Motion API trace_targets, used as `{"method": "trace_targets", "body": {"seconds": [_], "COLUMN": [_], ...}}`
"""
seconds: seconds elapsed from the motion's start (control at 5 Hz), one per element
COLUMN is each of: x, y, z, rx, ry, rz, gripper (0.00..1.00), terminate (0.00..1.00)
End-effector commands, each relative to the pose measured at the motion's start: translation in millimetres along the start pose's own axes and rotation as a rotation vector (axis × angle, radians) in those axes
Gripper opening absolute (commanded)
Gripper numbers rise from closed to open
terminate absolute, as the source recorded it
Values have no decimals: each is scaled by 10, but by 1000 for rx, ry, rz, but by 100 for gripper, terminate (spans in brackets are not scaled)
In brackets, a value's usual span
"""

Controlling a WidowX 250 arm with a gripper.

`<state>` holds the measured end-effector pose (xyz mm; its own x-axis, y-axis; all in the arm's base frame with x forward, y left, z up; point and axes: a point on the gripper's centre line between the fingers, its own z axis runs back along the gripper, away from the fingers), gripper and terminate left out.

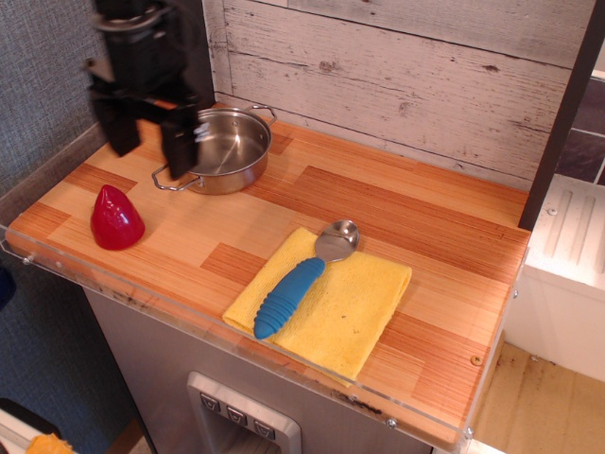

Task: Place the red vegetable in the silver pot.

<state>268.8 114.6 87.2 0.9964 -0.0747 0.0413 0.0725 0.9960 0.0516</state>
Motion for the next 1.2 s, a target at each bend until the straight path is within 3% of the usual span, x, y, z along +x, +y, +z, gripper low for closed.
{"method": "trace_targets", "body": {"seconds": [0.0, 0.6, 0.8, 1.0], "x": [-88, -112, -104, -108], "y": [283, 405, 318, 260], "z": [-266, -519, -486, -393], "rx": [50, 43, 52, 65], "ry": [47, 90, 69, 46], "rz": [32, 54, 21, 0], "gripper": [100, 100, 0, 0], "terminate": [0, 0, 0, 0]}}
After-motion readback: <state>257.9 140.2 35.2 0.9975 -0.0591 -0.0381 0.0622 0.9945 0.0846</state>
